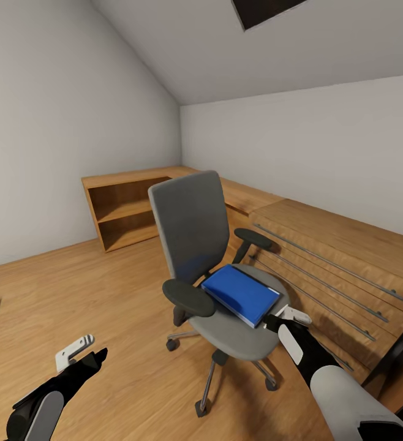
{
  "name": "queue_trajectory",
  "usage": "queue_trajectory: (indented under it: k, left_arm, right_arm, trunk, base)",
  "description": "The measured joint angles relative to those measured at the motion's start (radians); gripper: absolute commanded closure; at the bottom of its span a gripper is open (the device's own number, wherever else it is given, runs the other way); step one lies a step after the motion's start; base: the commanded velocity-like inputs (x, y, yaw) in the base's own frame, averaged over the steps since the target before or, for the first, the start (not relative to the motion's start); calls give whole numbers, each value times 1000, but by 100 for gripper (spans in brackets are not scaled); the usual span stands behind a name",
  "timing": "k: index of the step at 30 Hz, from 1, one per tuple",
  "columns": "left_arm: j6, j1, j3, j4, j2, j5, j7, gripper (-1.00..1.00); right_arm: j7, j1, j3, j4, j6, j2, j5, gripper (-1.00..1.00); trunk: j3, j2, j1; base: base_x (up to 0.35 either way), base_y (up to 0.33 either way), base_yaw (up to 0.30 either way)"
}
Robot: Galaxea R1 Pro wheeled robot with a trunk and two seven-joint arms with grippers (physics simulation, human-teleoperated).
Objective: In the bedroom, organize the workspace by keeping the computer under the desk, ensuring the monitor is on the desk, placing the keyboard on the desk next to the monitor, placing the mouse on the desk next to the keyboard, moving the folder from the swivel chair onto the desk next to the mouse, stacking the notebook on top of the folder with the pen on top of the notebook, and positioning the swivel chair next to the desk.
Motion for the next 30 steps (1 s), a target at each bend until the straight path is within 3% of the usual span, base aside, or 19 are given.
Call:
queue_trajectory:
  k: [4, 5, 30]
  left_arm:
    - [1, 0, 0, 0, 0, 0, 0, -100]
    - [1, 0, 0, 1, 0, 0, 0, -100]
    - [1, 0, 0, 1, 0, 2, -1, -100]
  right_arm:
    - [0, 0, 0, 0, 0, 0, 0, -100]
    - [0, 0, 0, 0, 0, 0, -1, 100]
    - [1, 0, 1, 8, 2, -1, -4, 100]
  trunk:
    - [0, 0, 0]
    - [0, 0, 0]
    - [0, 0, 0]
  base:
    - [0, 0, 0]
    - [0, 0, 0]
    - [0, 0, 0]
